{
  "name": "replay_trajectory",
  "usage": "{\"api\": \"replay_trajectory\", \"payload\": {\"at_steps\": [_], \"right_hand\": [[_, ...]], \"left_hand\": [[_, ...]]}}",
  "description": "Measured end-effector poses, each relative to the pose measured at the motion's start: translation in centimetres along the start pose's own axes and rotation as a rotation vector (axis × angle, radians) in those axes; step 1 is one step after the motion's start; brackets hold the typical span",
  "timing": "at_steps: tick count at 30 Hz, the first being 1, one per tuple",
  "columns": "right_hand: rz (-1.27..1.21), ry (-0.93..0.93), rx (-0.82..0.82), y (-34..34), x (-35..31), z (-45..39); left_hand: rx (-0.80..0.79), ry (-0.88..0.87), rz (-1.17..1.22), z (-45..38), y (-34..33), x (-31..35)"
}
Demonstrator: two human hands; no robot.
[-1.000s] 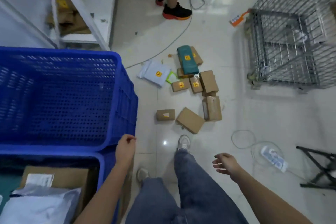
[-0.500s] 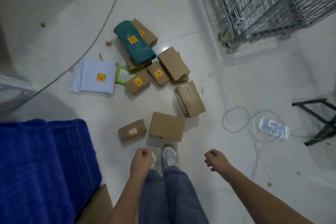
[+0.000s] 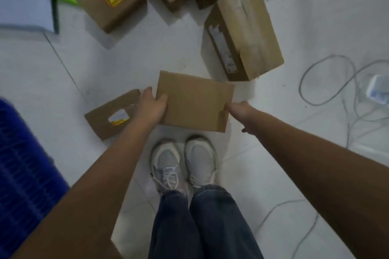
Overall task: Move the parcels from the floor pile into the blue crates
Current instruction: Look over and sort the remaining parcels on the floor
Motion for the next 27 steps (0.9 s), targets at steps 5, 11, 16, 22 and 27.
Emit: {"api": "replay_trajectory", "payload": {"at_steps": [5,11,16,22,27], "right_hand": [[-0.099,0.045,-0.177,-0.7,-0.1,-1.0],[-0.415,0.068,-0.237,0.8,1.1,3.3],[-0.567,0.101,-0.21,2.8,1.2,7.4],[-0.567,0.244,-0.289,5.5,-0.1,13.7],[-0.843,0.19,-0.503,7.6,-0.5,18.6]], "left_hand": [[-0.045,-0.073,0.046,1.1,-0.8,-1.8],[0.059,0.15,0.428,4.6,0.9,-0.4],[0.136,0.261,0.532,7.0,3.6,2.3],[0.038,0.123,0.684,9.6,7.3,6.9],[-0.016,-0.092,0.84,12.6,11.4,10.9]]}}
Point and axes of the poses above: each hand's wrist, its own z-axis away from the middle knuckle, its own y-axis out of the back of the hand, x = y × z, the point moved 3 cm from there along -z, towards the middle knuckle, and after that the axes turned 9 degrees about -y, right-handed, at the moved point
